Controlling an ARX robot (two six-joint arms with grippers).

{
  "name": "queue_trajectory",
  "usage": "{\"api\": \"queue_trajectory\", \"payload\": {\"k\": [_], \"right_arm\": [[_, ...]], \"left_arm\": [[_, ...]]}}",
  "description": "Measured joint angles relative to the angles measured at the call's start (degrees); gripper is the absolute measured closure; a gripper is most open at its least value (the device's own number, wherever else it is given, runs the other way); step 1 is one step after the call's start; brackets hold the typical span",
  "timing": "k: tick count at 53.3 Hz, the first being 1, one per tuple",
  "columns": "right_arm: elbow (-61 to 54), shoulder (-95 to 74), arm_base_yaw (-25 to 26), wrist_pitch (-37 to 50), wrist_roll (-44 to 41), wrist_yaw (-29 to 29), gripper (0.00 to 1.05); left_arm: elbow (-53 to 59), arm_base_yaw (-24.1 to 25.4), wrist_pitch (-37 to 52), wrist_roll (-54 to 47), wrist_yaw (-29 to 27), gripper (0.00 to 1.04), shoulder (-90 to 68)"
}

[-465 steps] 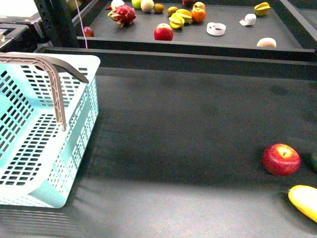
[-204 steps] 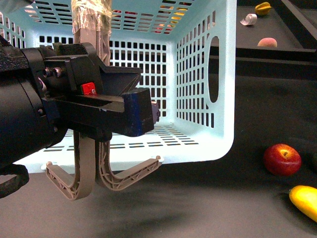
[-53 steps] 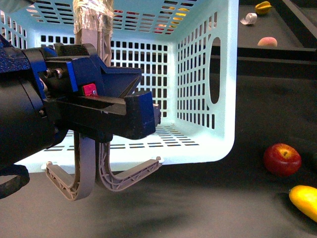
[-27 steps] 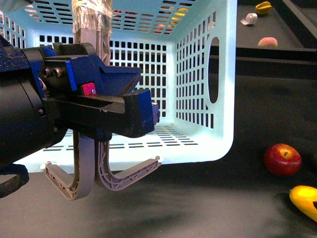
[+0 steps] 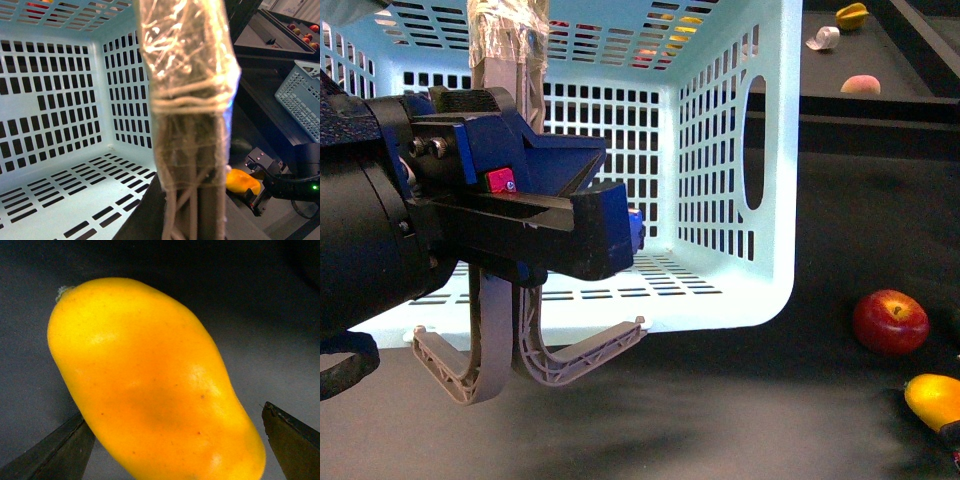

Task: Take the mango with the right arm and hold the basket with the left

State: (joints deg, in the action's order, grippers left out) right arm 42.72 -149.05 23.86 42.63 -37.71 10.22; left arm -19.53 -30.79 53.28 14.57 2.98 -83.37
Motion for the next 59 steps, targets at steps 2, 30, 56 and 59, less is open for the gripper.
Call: {"api": "queue_trajectory", "payload": {"k": [2,30,56,59], "right_arm": [[0.4,-0.7,0.0,0.0,0.1,-0.2,0.08],[2.9,-3.3,-1.3,1.3,2.8,-0.6,0.46],[-12.7,23.5,-5.3,6.7,16.7,10.6,0.47],[-14.6,27.6,-6.1,5.8,18.5,11.5,0.47]], "left_arm": [[0.0,0.0,0.0,0.0,0.0,0.97,0.0],[0.0,0.0,0.0,0.0,0.0,0.97,0.0],[0.0,0.0,0.0,0.0,0.0,0.97,0.0],[0.0,0.0,0.0,0.0,0.0,0.97,0.0]]}}
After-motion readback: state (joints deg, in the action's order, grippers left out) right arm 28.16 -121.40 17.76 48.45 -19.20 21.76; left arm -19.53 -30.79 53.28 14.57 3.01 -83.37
